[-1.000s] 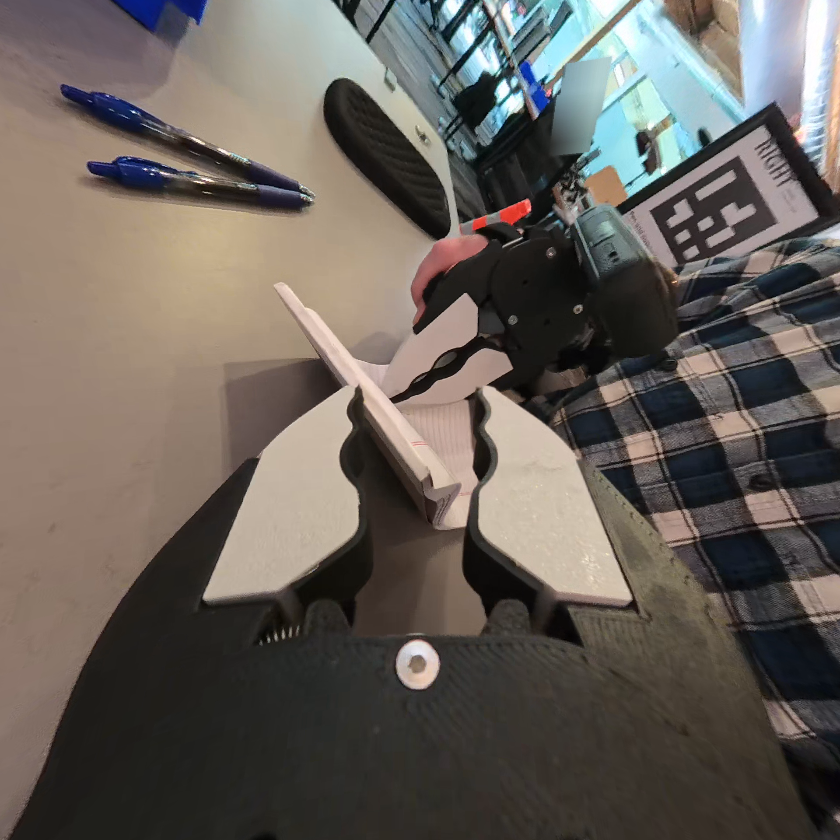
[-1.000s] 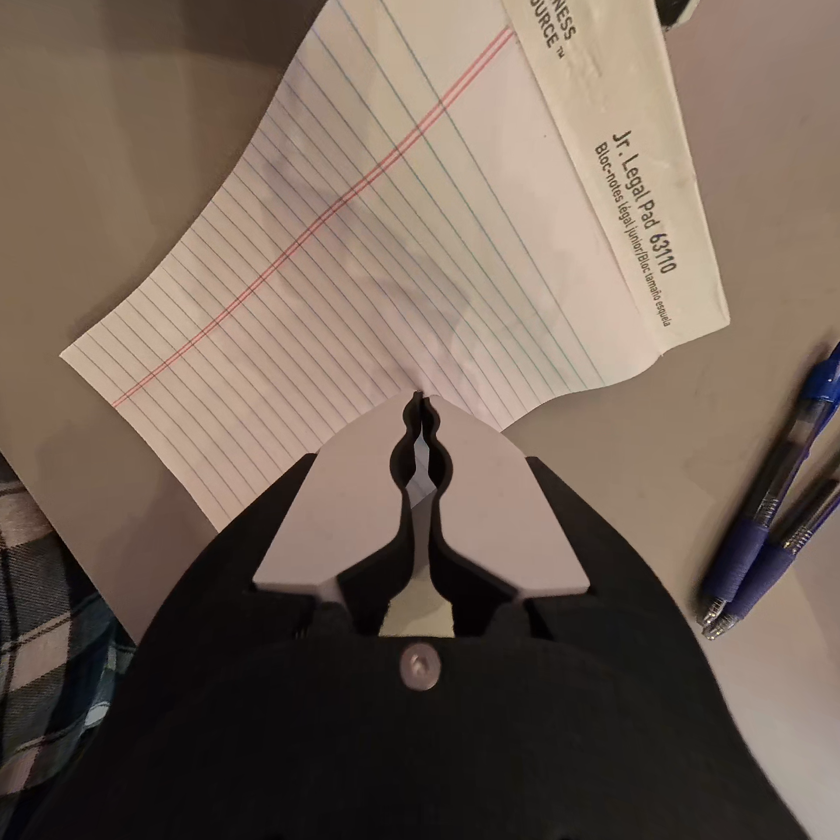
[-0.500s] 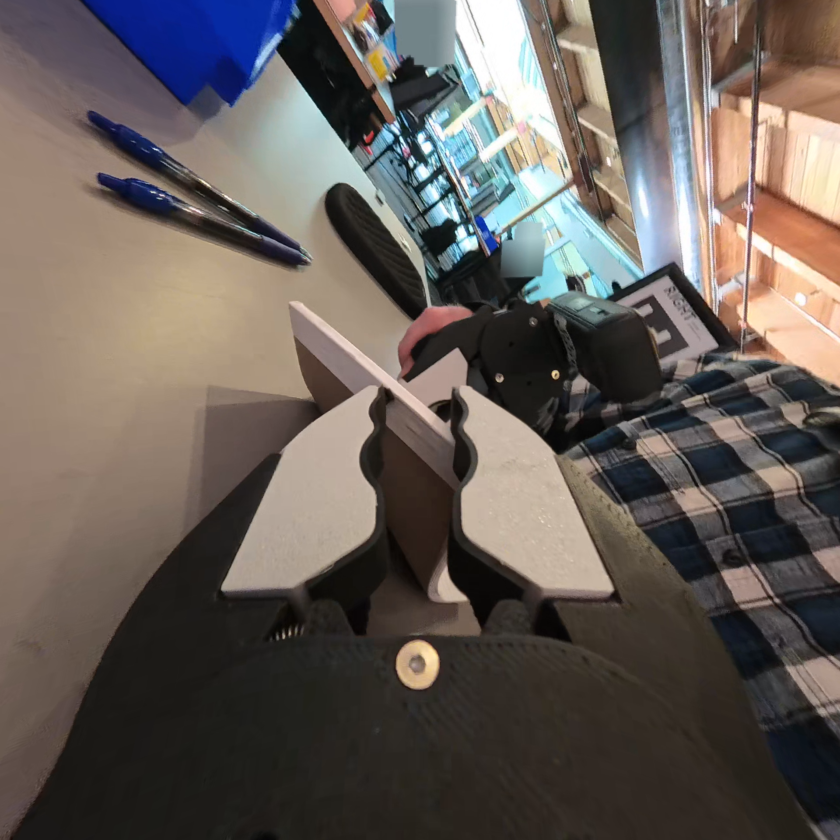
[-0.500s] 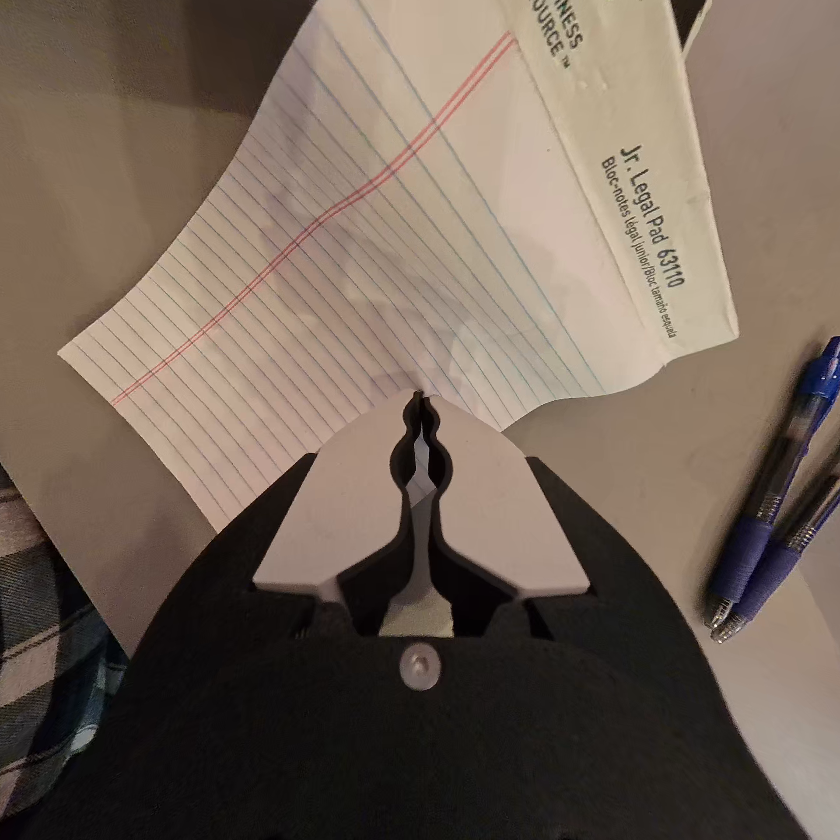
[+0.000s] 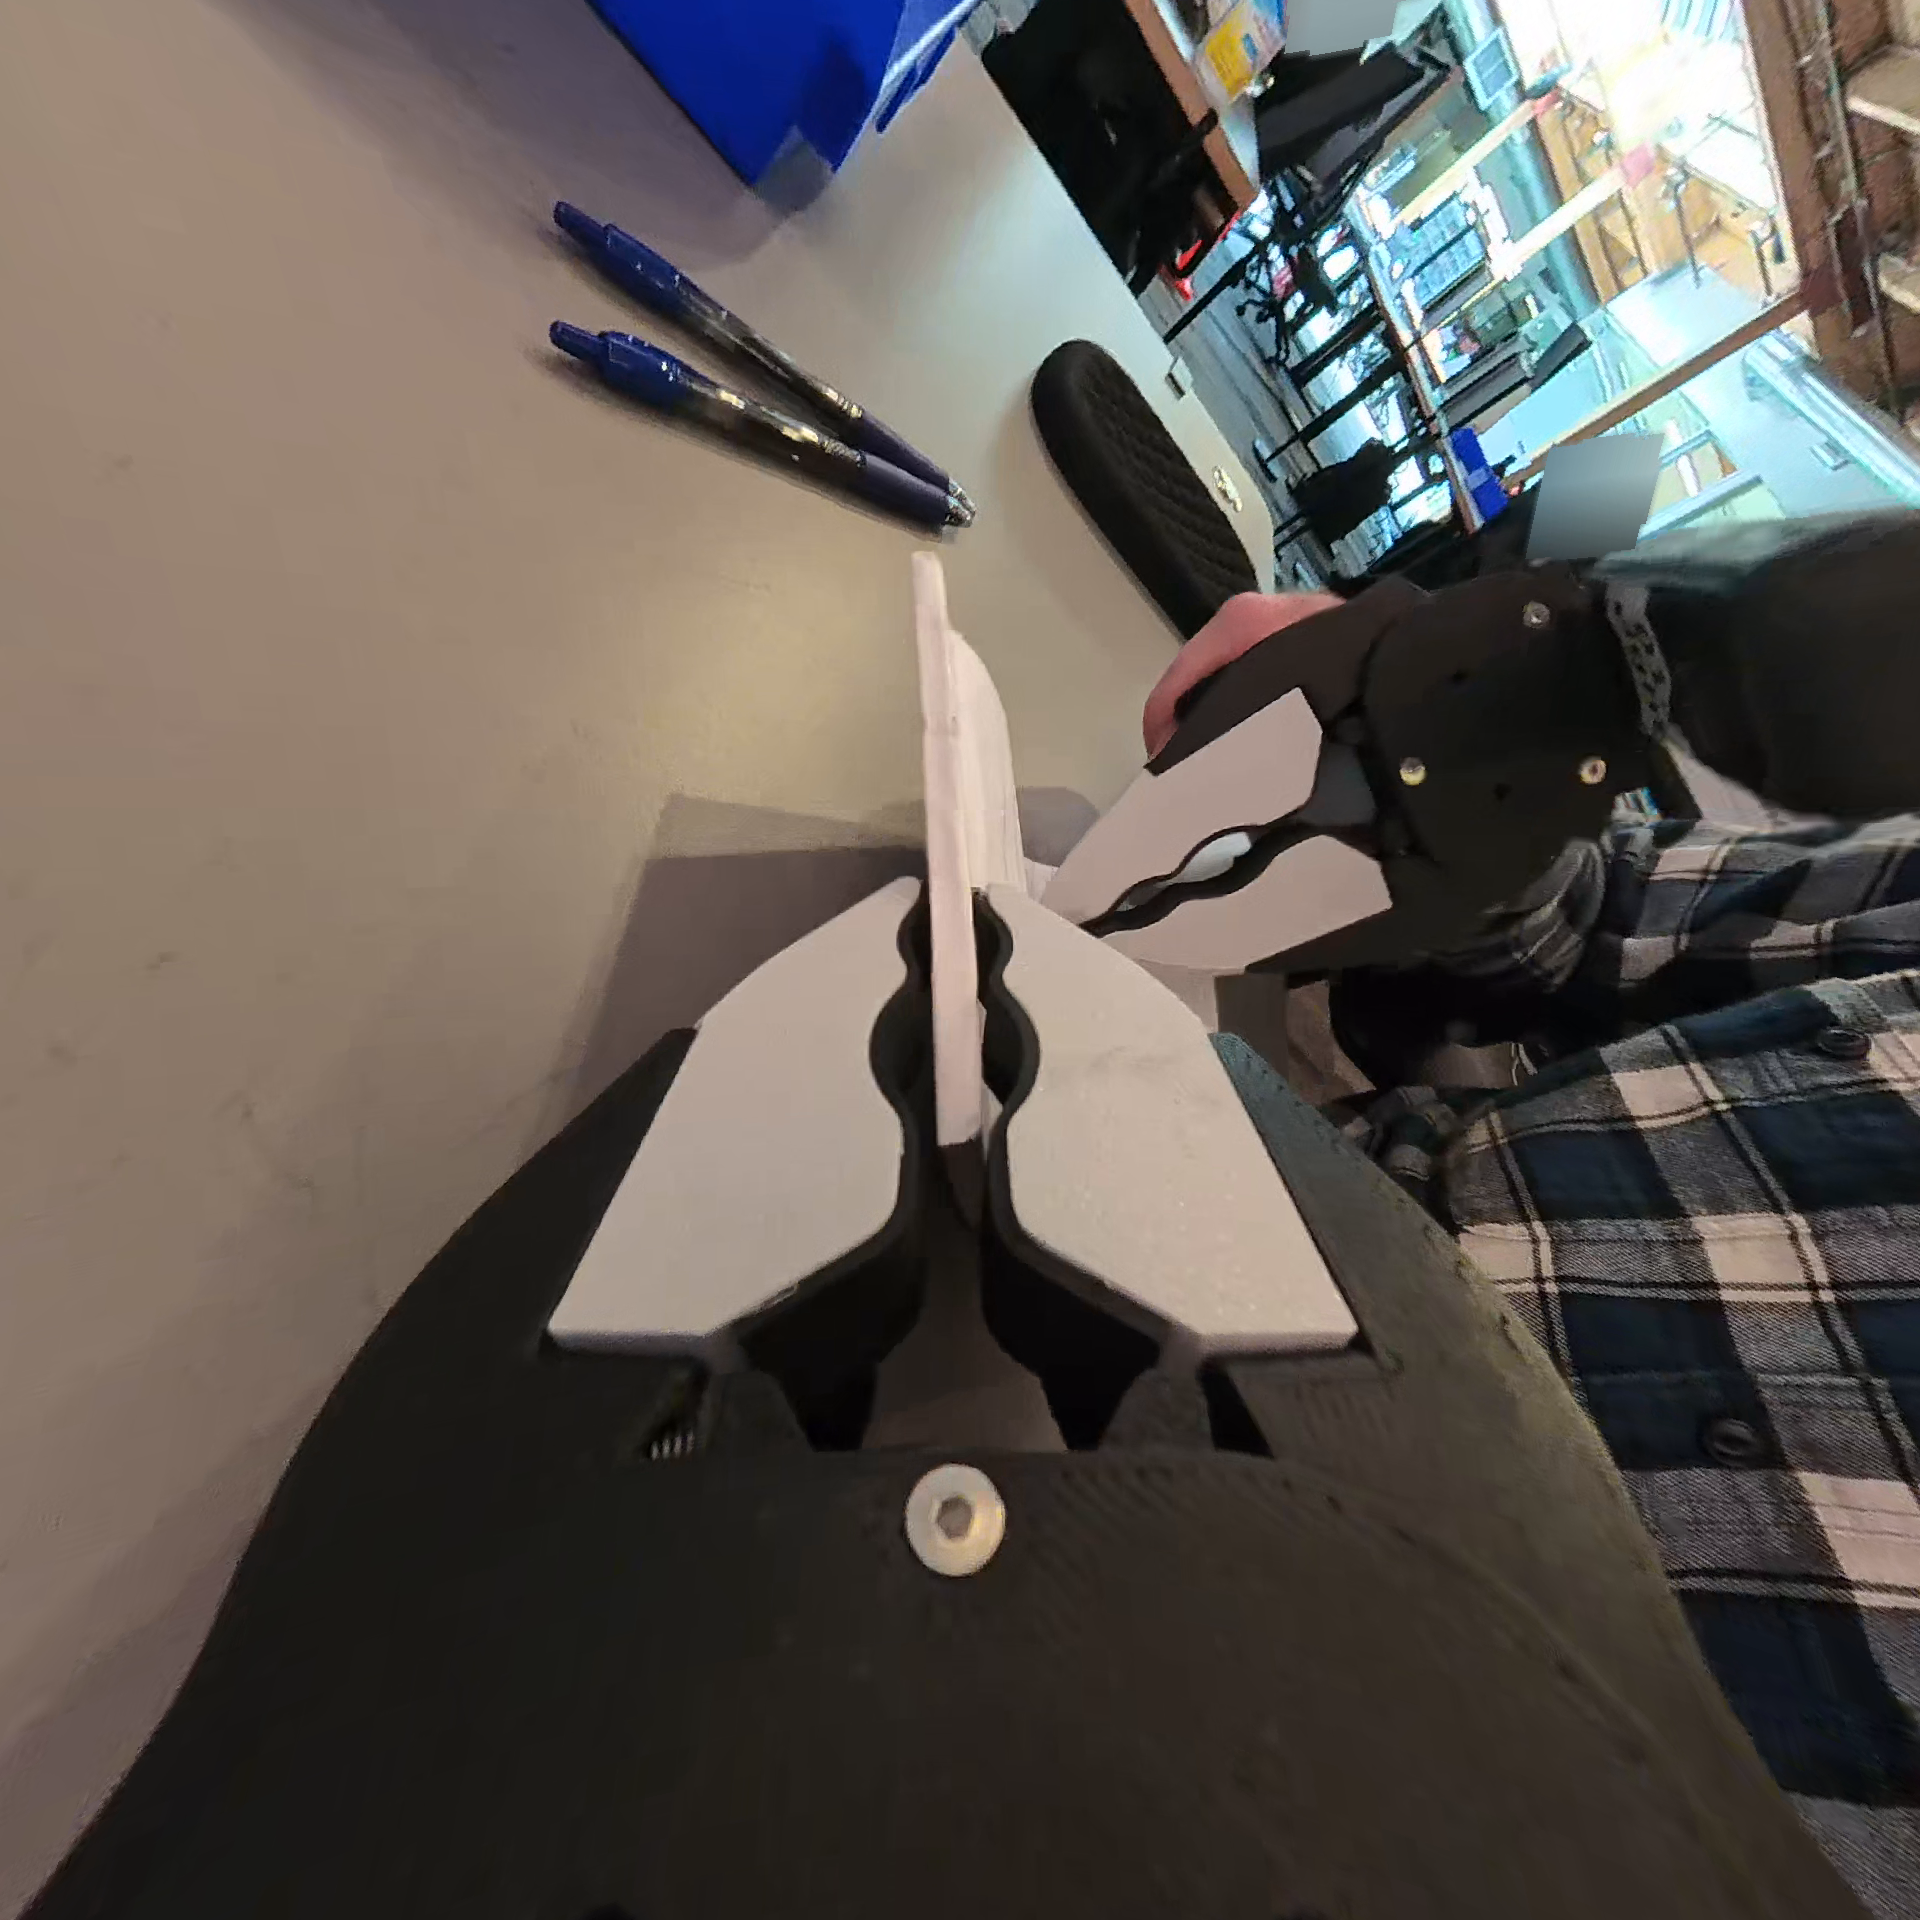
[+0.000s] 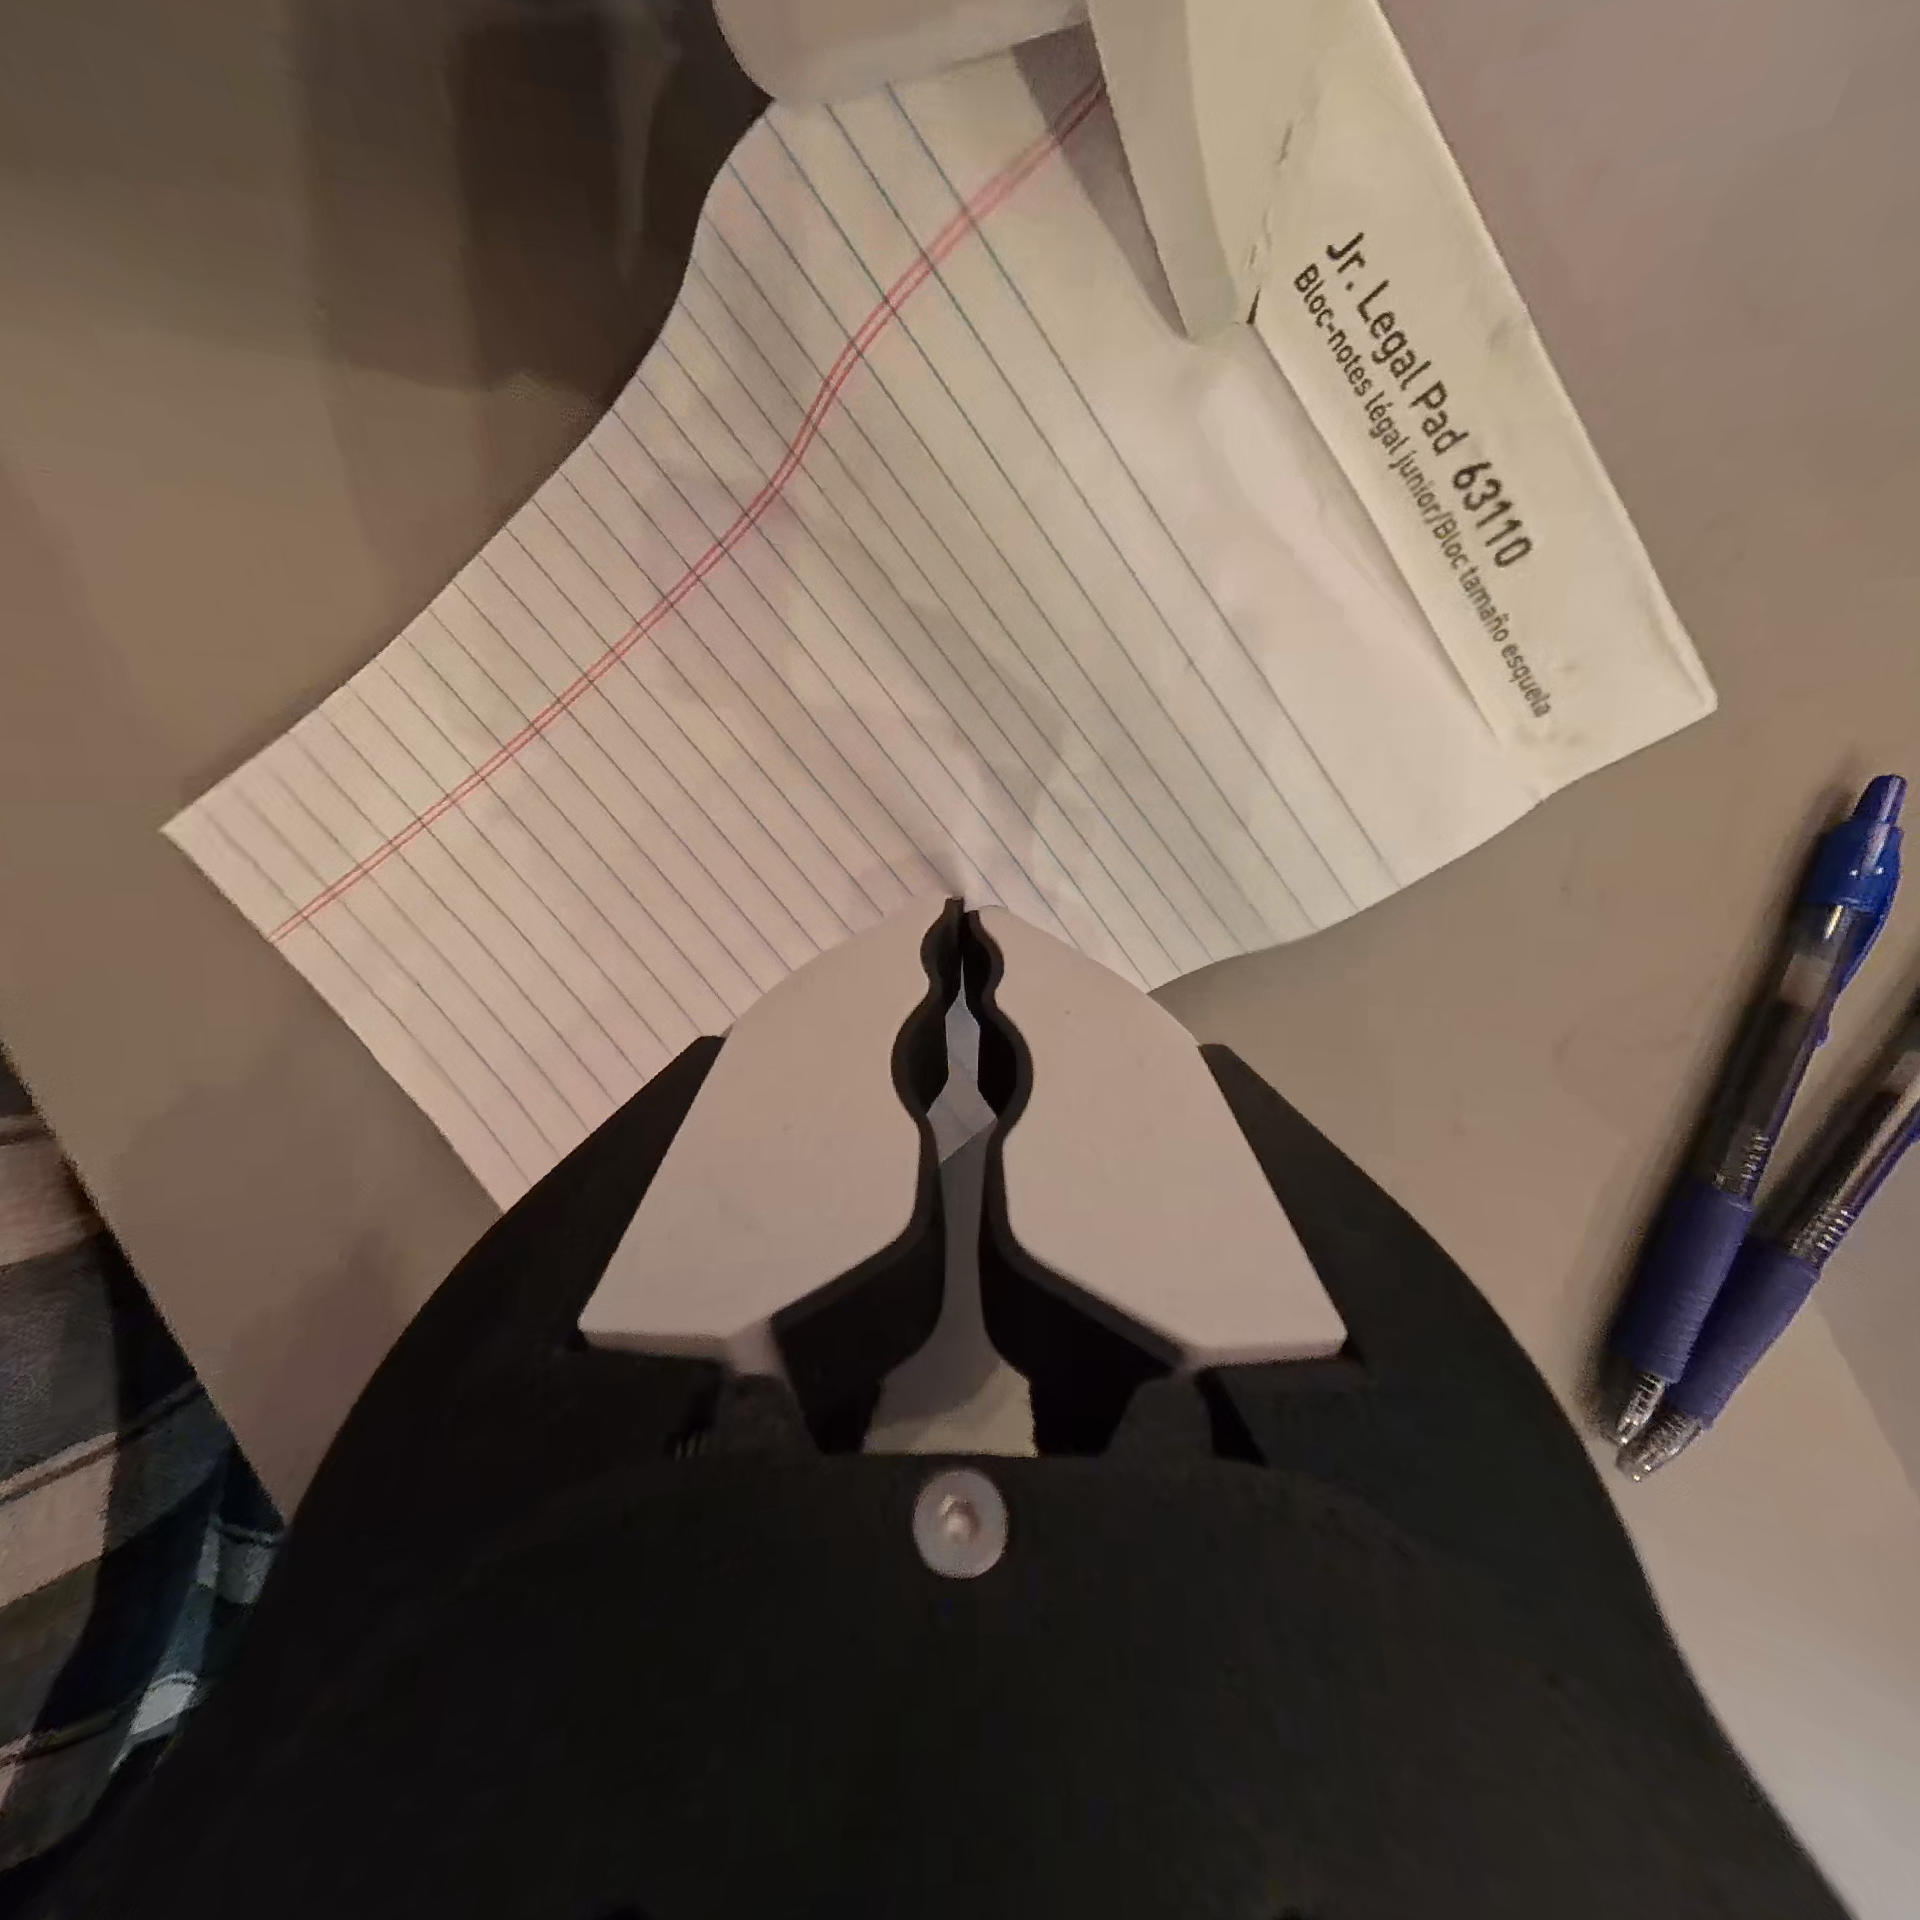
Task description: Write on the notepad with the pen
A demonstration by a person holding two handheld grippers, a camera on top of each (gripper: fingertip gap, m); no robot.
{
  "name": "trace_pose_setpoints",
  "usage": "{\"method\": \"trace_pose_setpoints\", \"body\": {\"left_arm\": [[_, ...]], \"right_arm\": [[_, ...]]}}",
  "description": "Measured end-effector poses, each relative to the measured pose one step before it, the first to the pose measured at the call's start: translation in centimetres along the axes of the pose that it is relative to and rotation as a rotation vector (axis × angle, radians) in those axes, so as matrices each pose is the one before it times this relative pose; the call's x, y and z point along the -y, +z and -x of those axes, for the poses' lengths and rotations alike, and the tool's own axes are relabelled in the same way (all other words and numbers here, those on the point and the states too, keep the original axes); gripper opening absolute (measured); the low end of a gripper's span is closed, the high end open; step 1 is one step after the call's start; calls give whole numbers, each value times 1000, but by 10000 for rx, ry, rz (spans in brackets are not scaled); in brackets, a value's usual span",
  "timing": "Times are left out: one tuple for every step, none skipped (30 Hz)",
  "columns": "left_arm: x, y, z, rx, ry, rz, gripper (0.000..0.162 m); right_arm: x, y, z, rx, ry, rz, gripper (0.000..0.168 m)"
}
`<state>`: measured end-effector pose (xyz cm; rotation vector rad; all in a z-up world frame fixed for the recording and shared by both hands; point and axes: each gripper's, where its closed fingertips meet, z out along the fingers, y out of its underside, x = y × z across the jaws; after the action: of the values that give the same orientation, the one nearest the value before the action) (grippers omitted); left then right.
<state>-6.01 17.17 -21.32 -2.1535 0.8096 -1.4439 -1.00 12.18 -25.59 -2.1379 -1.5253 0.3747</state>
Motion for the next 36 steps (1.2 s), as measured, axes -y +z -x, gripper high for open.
{"method": "trace_pose_setpoints", "body": {"left_arm": [[306, -288, -441, -240, 125, -240, 6], [472, -377, -877, -469, 182, -291, 6], [551, -377, -922, -382, 282, -311, 6], [339, -300, -564, -101, 243, -78, 6], [394, -213, -693, -163, 461, -94, 6], [382, -93, -1056, -423, 544, -96, 6], [254, 11, -466, -106, 238, 6, 6], [175, 76, -141, 53, 114, 50, 5], [216, 127, -345, -114, 180, -6, 5], [361, 83, -493, -189, 271, -154, 5], [317, 71, -281, -63, 132, -122, 5], [93, 95, -59, 47, 55, 31, 5], [426, -131, -217, -71, 236, -218, 5], [620, -302, -143, -81, 182, -307, 6], [758, -346, 14, -77, -22, -301, 11], [1044, -454, 216, 0, -47, -445, 27], [1050, -517, 193, -10, 108, -439, 29], [721, -391, 284, 143, 399, -218, 30], [423, -159, 400, 213, 379, -16, 32], [330, -13, 504, 186, 163, -13, 40], [282, 19, 605, 183, 72, -74, 33], [186, 60, 791, 291, 57, -118, 22], [-25, 153, 608, 110, 47, -90, 8], [-282, 204, 703, 165, 45, -30, 0], [-599, 195, 1240, 575, -39, 91, 0], [-809, 281, 985, 422, -42, 196, 0], [-629, 313, 286, 80, 185, 56, 0], [-430, 259, 37, 67, 309, -89, 0], [-534, 241, 312, 263, 171, 64, 0], [-680, 254, 387, 264, 36, 296, 0], [-591, 214, 225, 140, 71, 331, 0], [-265, 90, 155, 121, 119, 157, 0], [-67, 17, 63, 41, 45, 27, 0], [-68, 27, -47, -94, -54, 20, 0], [-96, 36, 77, -52, -109, 4, 0], [-73, 26, 199, 37, -117, -48, 0]], "right_arm": [[569, -822, -147, 326, 374, -586, 0], [1003, -1257, -391, 258, 416, -910, 7], [1198, -1511, -881, -73, 291, -1020, 13], [935, -1295, -1293, -336, 187, -763, 19], [348, -718, -1182, -158, 243, -281, 32], [-18, -201, -493, 356, 438, 20, 47], [101, 40, 394, 887, 517, -32, 47], [300, 147, 1047, 1165, 472, -193, 48], [166, 308, 963, 949, 334, -91, 48], [-138, 421, 389, 432, 47, 137, 49], [-195, 384, 312, 274, -182, 183, 40], [-5, 236, 497, 378, -77, 81, 20], [381, -50, 506, 396, 70, -143, 9], [678, -336, 582, 407, 55, -286, 4], [699, -589, 307, 141, 17, -173, 4], [756, -916, -94, -161, -86, -87, 4], [876, -1257, -267, -221, -136, -71, 4], [1030, -1571, -454, -266, -122, -71, 4], [1208, -1842, -676, -373, -103, -125, 4], [1310, -2003, -793, -356, -104, -123, 4], [1347, -2051, -836, -268, -122, -101, 4], [1444, -2047, -1033, -338, -136, -145, 4], [1417, -1979, -1428, -515, -98, -104, 4], [1149, -1828, -1739, -574, -80, 102, 4], [864, -1646, -1943, -572, -72, 210, 4], [710, -1444, -2072, -581, 10, 196, 3], [444, -1181, -2038, -498, 105, 276, 3], [220, -941, -1902, -368, 138, 337, 4], [154, -730, -1848, -352, 123, 290, 4], [58, -543, -1763, -330, 141, 290, 3], [-87, -328, -1561, -202, 189, 353, 3], [-78, -156, -1443, -171, 168, 313, 4], [-6, -11, -1464, -270, 160, 218, 4], [-50, 150, -1321, -231, 203, 228, 3], [-53, 326, -1121, -123, 194, 222, 4], [-29, 497, -1031, -89, 165, 180, 4]]}}
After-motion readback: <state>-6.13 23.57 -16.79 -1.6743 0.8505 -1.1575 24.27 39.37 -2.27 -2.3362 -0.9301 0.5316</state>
